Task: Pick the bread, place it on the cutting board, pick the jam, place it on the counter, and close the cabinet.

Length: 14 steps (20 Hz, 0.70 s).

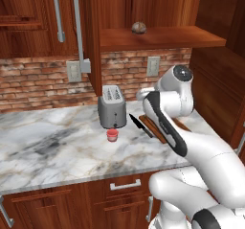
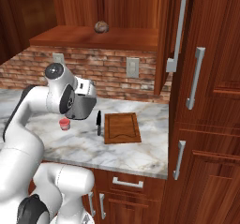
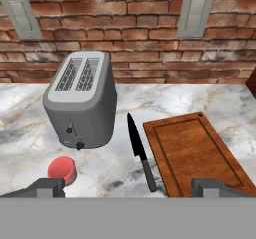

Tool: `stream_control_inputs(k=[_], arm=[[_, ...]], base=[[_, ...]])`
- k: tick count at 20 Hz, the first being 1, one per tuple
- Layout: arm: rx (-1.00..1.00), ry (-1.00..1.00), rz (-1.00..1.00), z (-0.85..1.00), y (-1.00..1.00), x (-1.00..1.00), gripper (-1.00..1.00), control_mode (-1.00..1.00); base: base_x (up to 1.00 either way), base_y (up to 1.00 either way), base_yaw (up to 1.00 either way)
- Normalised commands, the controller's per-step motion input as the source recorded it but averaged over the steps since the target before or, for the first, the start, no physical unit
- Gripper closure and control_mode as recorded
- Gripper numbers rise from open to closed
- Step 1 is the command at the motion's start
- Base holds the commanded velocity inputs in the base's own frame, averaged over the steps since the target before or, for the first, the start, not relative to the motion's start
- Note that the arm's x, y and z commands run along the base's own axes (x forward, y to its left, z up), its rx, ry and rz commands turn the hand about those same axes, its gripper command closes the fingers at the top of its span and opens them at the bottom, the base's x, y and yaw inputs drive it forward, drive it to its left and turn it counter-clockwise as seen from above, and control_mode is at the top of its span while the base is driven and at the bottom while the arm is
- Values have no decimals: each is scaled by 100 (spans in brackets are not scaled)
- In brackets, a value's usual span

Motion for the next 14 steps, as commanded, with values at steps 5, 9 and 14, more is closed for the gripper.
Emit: stream_control_inputs(k=[5,9,14], arm=[[0,-1,0,19,-6,0,-100,-100],[0,0,0,25,-1,0,-100,-100],[0,-2,0,27,-4,0,-100,-100]], base=[[0,0,0],[0,0,0],[0,0,0]])
